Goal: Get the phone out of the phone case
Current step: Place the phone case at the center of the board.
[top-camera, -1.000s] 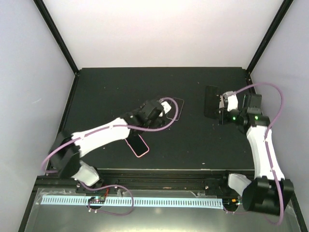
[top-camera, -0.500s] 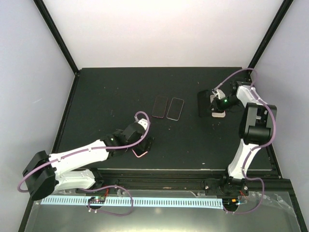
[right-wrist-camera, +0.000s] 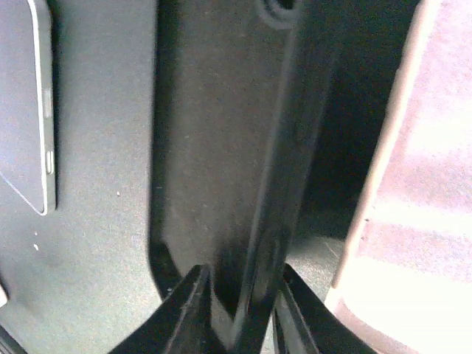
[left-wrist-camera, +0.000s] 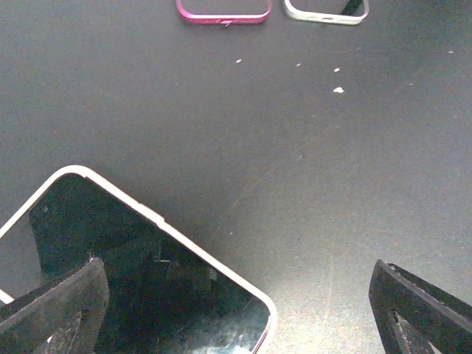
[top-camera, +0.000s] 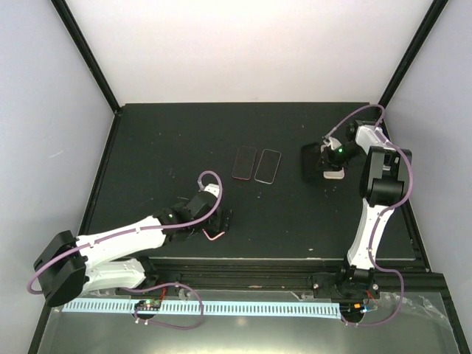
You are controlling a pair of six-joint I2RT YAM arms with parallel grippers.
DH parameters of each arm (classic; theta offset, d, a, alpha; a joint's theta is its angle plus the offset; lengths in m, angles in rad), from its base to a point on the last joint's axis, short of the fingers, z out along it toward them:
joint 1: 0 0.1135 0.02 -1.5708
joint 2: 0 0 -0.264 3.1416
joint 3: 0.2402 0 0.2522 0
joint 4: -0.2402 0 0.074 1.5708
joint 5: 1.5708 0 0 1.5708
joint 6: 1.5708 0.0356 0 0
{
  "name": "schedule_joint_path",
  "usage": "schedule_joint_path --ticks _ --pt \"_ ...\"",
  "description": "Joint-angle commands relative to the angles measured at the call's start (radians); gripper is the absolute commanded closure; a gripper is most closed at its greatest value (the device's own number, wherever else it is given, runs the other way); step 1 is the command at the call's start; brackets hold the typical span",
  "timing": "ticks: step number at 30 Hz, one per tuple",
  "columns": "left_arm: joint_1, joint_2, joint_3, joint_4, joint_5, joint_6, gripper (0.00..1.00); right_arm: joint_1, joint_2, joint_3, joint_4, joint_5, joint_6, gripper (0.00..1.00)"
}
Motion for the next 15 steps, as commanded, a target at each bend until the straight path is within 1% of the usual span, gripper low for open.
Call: schedule_joint_path --ticks 1,7,11,15 --pt "0.011 -0.048 -0.026 -0.018 -0.049 -0.101 0.01 0.011 -0.03 0.021 0.001 0.092 -0.012 0.7" --pt "0.017 -0.139 -0.058 -0.078 -0.148 -0.2 0.01 0.015 -0.143 -0.02 0.003 0.148 -0.03 0.55" --pt "0.03 -0.169 -0.042 -0.169 -0.203 -0.27 0.01 0.018 -0.266 -0.074 0.013 0.218 -0.03 0.54" --pt "0.046 -0.127 0.04 -0.34 -0.193 -0.361 0.01 0.039 -0.512 -0.22 0.062 0.168 -0.041 0.54"
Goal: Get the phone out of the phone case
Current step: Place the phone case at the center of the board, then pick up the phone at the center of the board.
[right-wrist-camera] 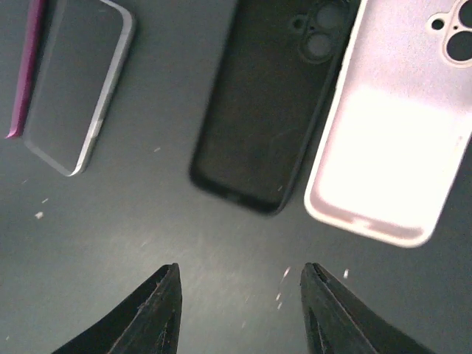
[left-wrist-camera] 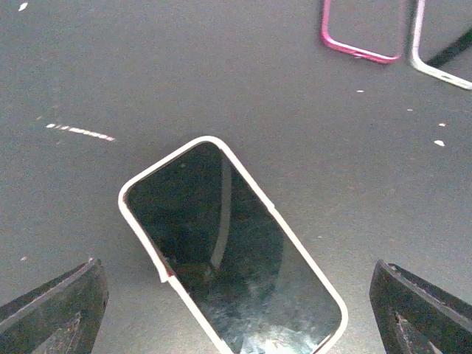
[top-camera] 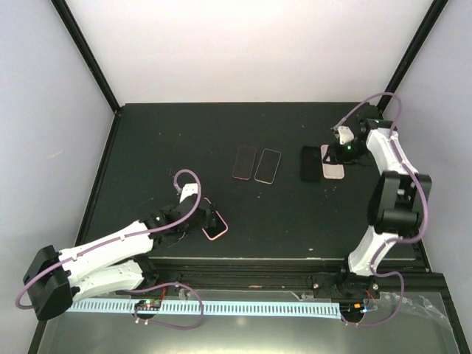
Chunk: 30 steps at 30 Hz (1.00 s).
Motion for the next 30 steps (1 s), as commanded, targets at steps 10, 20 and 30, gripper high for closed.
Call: schedule_joint_path --ticks 10,20,30 --pt "0.065 0.266 0.29 -0.465 0.112 -0.317 0.01 0.133 -0.728 -0.434 0.116 -0.106 -0.059 0.39" --pt "0.152 0.572 0.454 -0.478 0.329 -0.295 0.01 0.133 -0.904 -0.644 0.274 -0.21 -0.097 0.31" --pt "0.167 0.666 0.529 -0.515 0.339 -0.462 0.01 0.132 -0.849 -0.625 0.226 -0.232 -0.134 0.26"
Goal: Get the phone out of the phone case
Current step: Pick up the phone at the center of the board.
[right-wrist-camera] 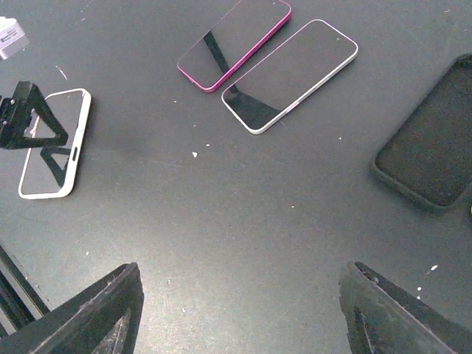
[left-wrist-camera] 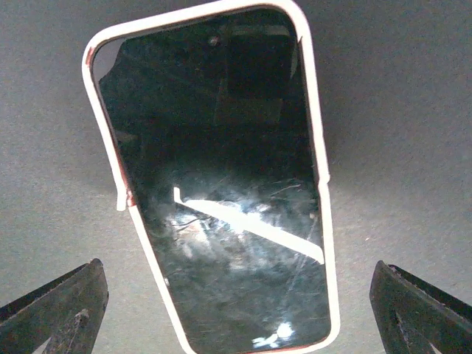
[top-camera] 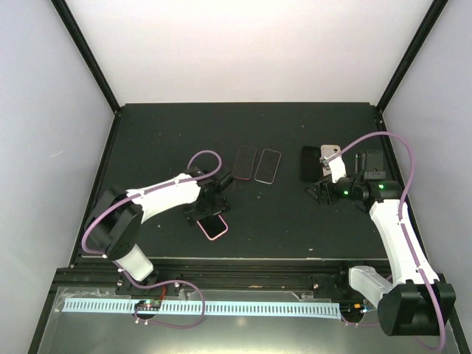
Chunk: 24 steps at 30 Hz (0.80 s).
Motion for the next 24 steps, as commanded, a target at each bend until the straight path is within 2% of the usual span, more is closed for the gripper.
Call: schedule_joint_path --ticks 1,8,24 --pt "0.013 0.034 0.06 -0.049 0.017 -0.096 0.01 -0.001 -0.003 0.013 0.001 -0.036 -0.028 0.26" --pt "0.073 0.083 0.043 -0.002 0.103 -0.1 0.01 -0.002 -0.008 0.01 0.0 -0.033 -0.028 0.23" --pt "0.184 0.163 -0.039 0.111 0.166 -0.074 0.02 0.0 0.001 0.013 -0.014 -0.061 -0.038 0.23"
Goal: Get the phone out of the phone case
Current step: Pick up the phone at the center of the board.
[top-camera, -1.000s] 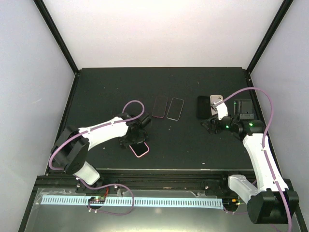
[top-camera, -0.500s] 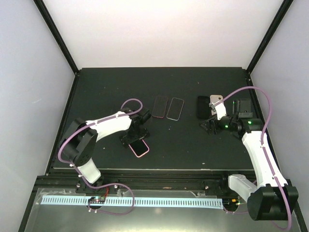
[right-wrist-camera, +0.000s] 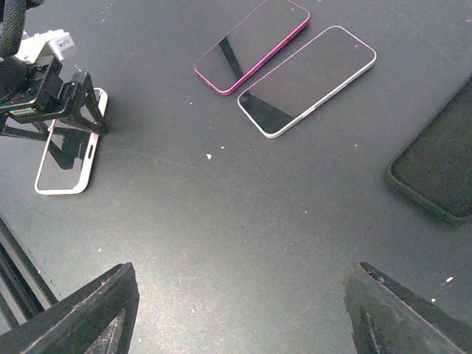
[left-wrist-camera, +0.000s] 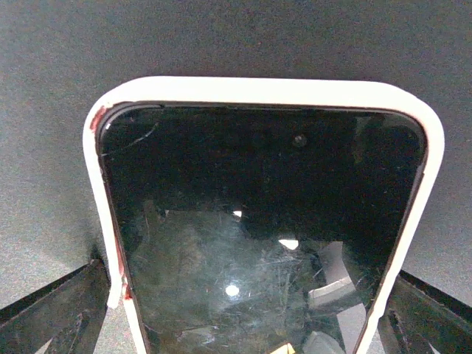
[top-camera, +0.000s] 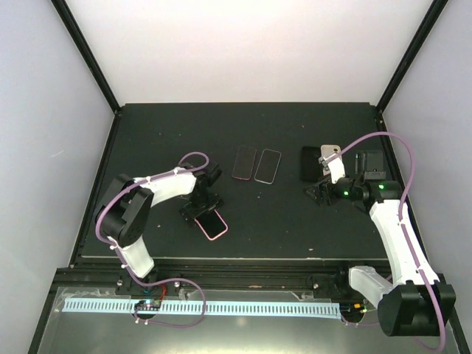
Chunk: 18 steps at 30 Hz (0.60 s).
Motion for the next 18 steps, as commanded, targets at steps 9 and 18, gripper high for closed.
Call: schedule_joint_path --ticks 9,18 --pt "0.022 0.061 -0.06 0.099 0.049 0.02 0.28 -0.002 0.006 0.013 -0.004 -0.009 -0.011 0.23" --pt "-0.104 -0.117 0.066 0.036 -0.09 0.069 0.41 -0.001 -0.004 -0.004 0.023 -0.039 -0.02 0.26"
